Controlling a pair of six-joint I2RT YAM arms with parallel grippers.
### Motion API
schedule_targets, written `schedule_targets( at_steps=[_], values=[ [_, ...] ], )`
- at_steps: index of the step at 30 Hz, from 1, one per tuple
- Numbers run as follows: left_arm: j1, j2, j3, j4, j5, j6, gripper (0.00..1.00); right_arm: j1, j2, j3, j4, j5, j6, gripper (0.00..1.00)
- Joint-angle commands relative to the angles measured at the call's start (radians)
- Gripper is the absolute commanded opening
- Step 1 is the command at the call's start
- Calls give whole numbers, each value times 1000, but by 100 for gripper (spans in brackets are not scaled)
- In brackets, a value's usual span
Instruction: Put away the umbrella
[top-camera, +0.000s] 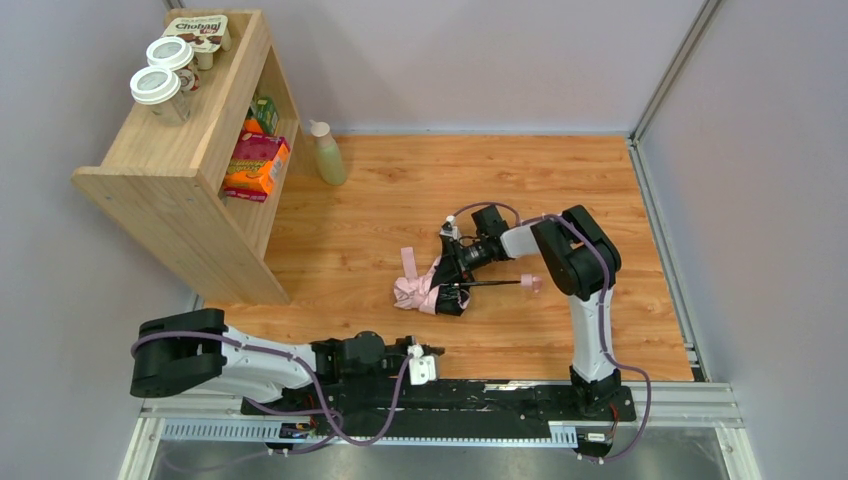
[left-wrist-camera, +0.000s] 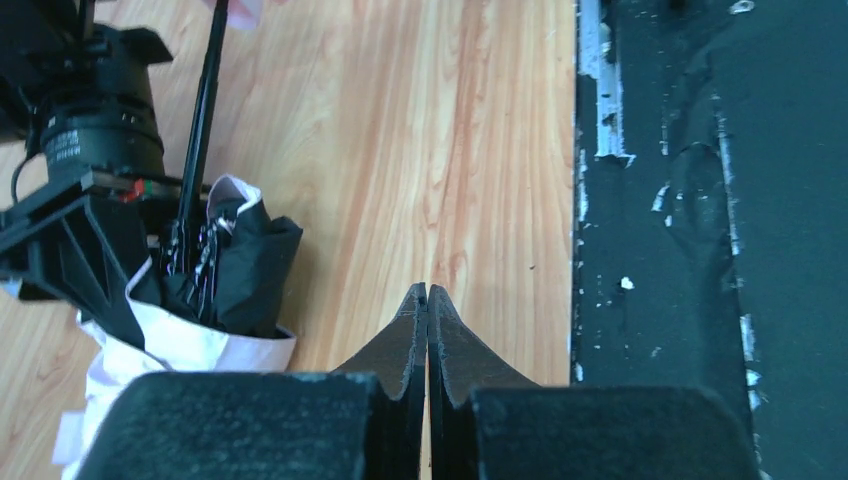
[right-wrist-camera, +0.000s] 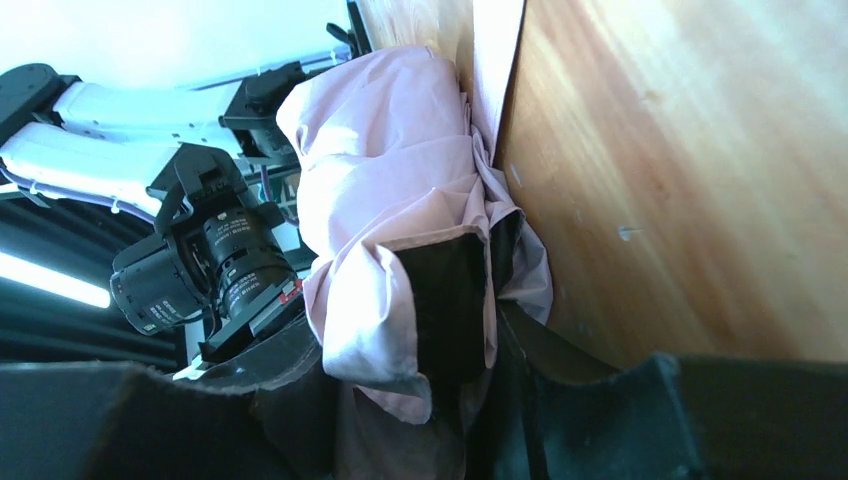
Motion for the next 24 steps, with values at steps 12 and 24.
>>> schedule_targets(
  at_steps=[12,24],
  values=[
    [13,-1025,-24,-598,-409,-554,26,7,50,22,-100,267,-77,0],
    [85,-601,421,-973,-468,-912,11,20,21,25,-114,292,-97,0]
  ],
)
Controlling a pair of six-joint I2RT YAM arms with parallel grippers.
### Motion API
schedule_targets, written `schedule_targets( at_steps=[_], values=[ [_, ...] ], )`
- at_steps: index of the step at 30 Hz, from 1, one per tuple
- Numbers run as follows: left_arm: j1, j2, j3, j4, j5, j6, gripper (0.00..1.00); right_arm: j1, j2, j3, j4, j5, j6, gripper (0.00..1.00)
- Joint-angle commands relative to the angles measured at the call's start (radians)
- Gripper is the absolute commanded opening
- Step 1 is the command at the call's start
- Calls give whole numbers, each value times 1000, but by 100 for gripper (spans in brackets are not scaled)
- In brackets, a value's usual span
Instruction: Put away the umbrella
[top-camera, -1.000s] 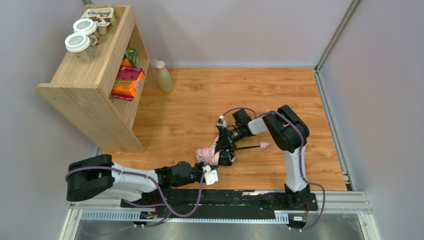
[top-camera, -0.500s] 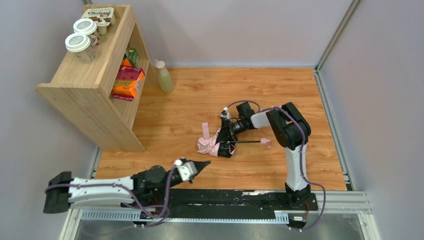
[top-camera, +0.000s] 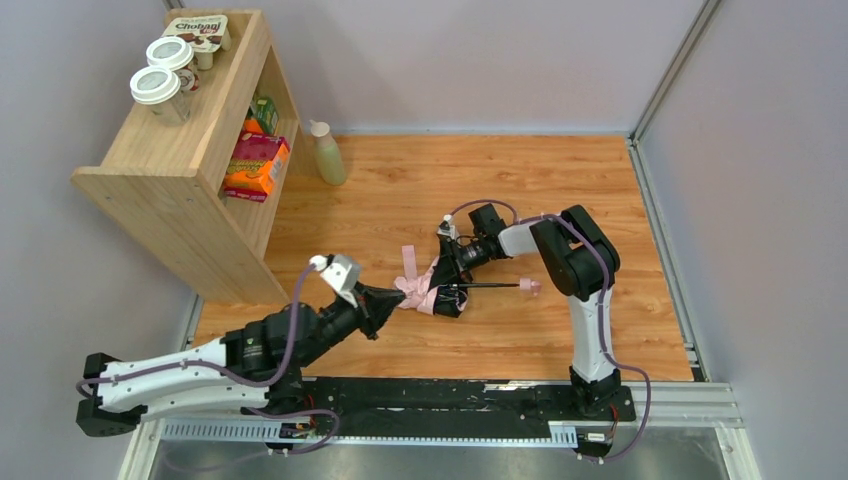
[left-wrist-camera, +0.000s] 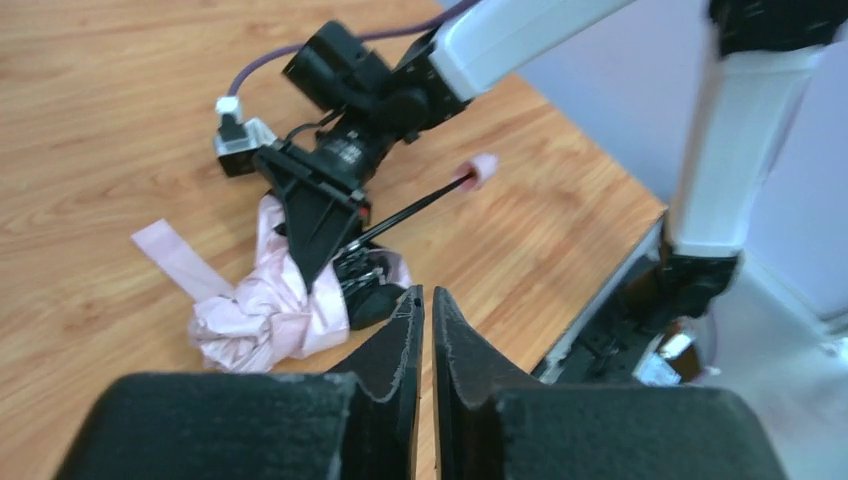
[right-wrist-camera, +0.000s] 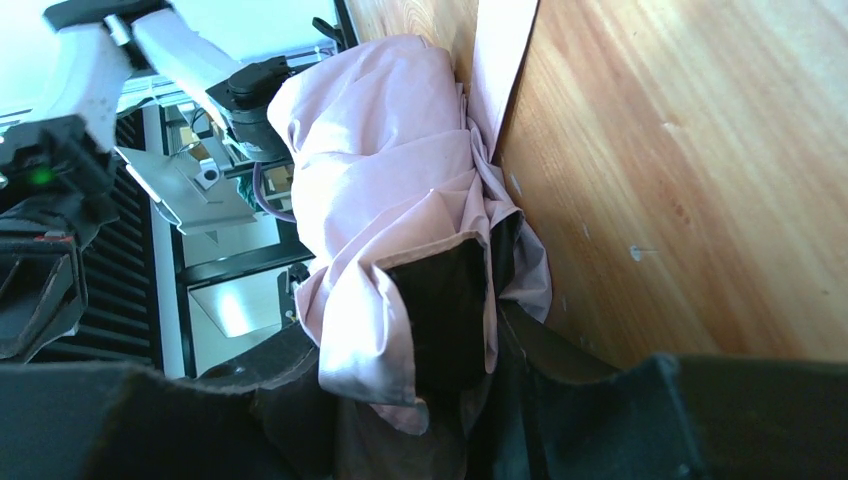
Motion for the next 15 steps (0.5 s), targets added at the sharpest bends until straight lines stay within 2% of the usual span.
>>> schedule_targets(
  at_steps=[1,2,3,6,9,10,12,15],
  values=[
    [116,199,102,-172,89,-194,10,14,13,-12,-63,261,-35,0],
    [139,214,104,-184,108,-237,10,13,6,-12,-70,261,-47,0],
    [199,225,104,-221,131,-329,16,16,-5,-14,-87,258,-67,0],
    [337,230,87,-254,232,-420,34,33,-81,-74,-31,280,-98,0],
    [487,251,67,-237,416,-510,42,71,-164,-135,69,301,-132,0],
    [533,273,59,-235,465,-562,49,89,-189,-143,71,322,-158,0],
    [584,315,33,-203,524,-613,54,106,-210,-141,48,361,-173,0],
    [724,430,-27,-4,769,-772,57,109,-223,-153,54,378,-182,0]
  ],
)
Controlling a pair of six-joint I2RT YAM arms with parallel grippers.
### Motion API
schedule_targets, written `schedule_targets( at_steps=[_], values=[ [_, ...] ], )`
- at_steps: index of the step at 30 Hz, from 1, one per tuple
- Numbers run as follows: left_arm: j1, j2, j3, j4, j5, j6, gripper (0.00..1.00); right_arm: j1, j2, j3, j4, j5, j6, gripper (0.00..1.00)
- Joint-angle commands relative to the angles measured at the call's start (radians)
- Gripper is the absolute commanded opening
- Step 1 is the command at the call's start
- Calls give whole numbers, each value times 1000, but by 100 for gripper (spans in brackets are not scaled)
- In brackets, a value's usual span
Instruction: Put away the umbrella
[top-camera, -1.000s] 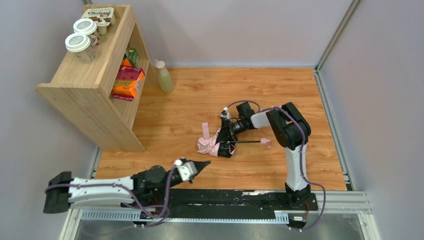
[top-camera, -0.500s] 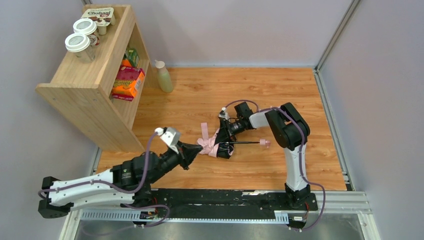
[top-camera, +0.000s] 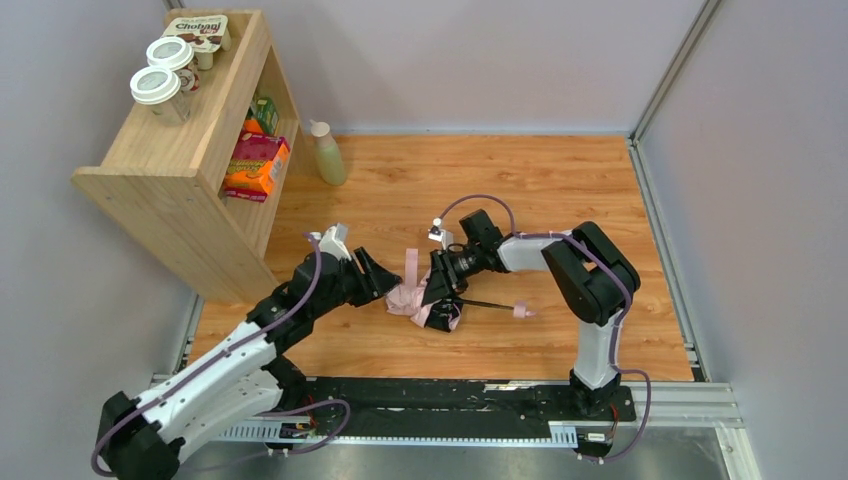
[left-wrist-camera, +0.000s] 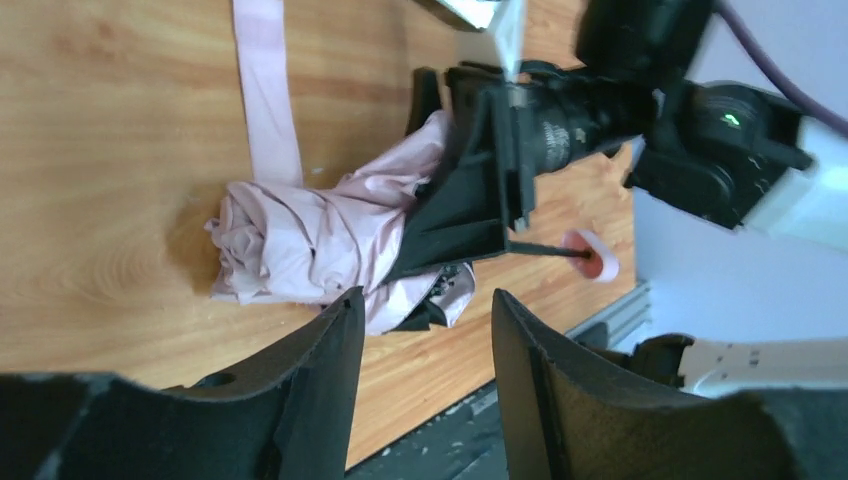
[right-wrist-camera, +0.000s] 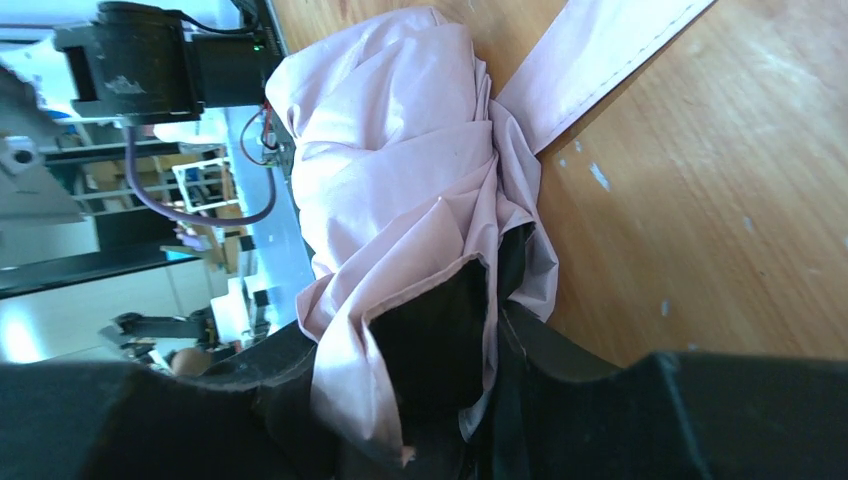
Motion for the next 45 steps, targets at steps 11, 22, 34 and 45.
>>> schedule_targets(
  at_steps=[11,22,34,45],
  values=[
    [139,380,-67,542,394,-211,56,17,51,27,-33,214,-66,0],
    [142,667,-138,718,239,-84,28,9,86,21,-65,212,-86,12],
    [140,885,-224,815,239,-98,16,-31,-11,93,-237,282,-110,66],
    [142,934,-237,846,245,-118,15,81,-270,104,-372,559,-319,100]
  ],
)
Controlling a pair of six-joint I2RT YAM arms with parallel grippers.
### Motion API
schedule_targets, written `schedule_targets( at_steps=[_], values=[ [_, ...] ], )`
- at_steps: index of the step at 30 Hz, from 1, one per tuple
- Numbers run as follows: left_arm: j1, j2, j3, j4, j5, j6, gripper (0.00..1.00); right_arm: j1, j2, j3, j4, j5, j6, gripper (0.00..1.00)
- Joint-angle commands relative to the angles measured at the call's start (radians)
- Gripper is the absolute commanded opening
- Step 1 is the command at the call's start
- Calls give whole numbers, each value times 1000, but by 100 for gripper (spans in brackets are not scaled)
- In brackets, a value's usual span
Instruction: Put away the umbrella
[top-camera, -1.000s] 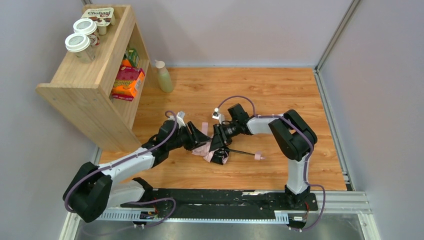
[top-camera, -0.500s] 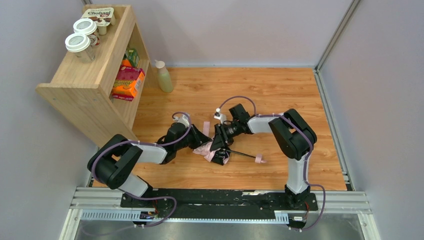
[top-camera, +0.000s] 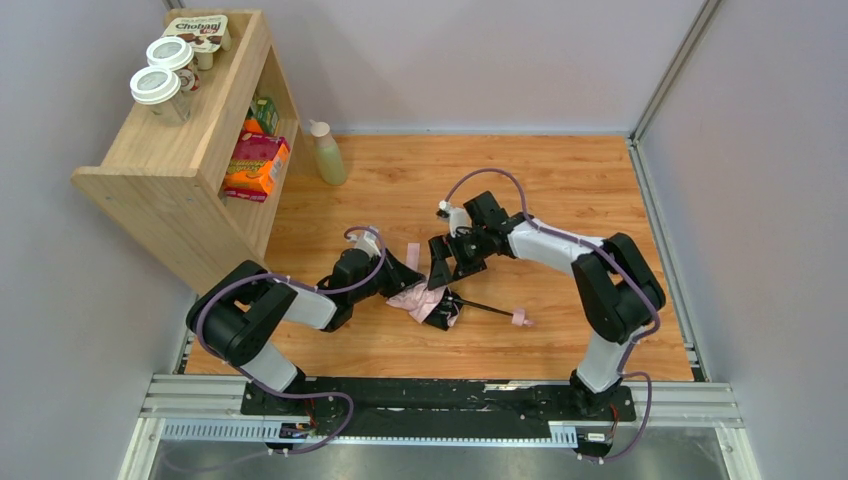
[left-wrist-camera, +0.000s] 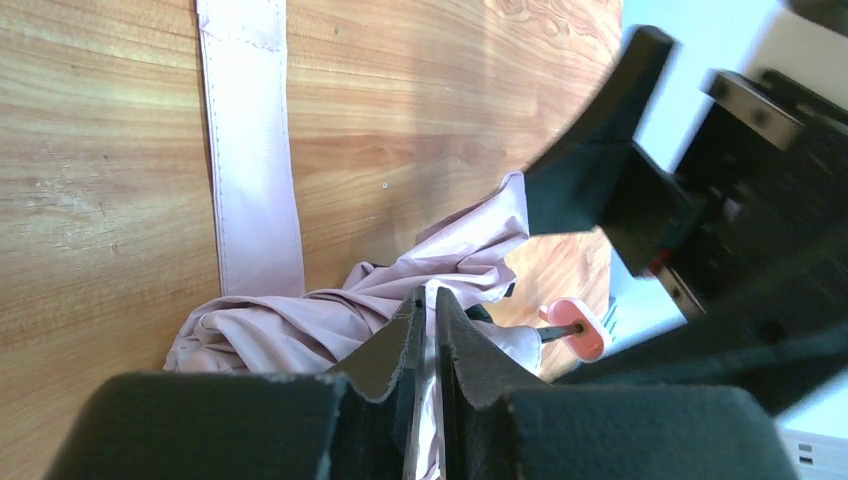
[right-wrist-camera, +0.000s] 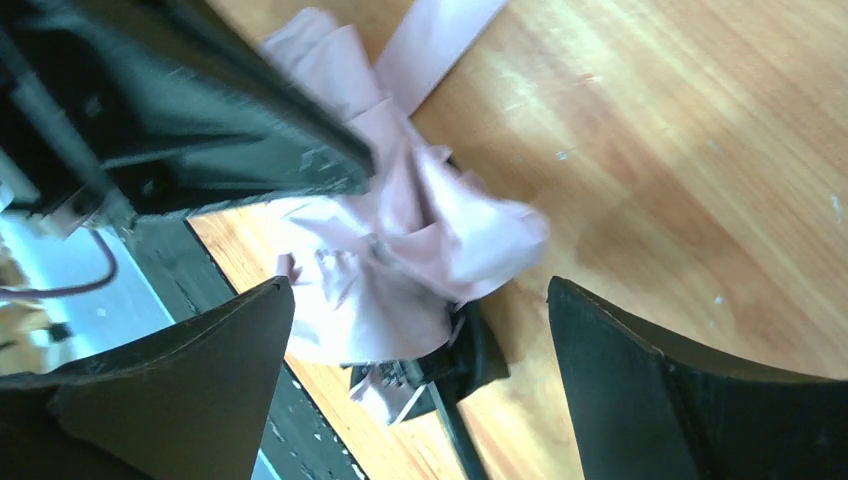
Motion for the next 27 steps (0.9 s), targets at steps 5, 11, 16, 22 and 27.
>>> schedule_targets(
  at_steps=[5,11,16,22,27],
  values=[
    [2,62,-61,-217,-43,40,16,250,-188,-88,37,339,-281,100],
    [2,59,-61,-212,-31,33,17,329,-143,-101,71,446,-337,100],
    [2,67,-72,-180,-16,20,17,389,-74,-101,69,647,-356,100],
    [9,71,-83,-149,-8,13,18,407,12,-88,37,710,-353,97],
    [17,67,-83,-145,-1,16,18,392,58,-102,14,699,-310,47]
  ],
)
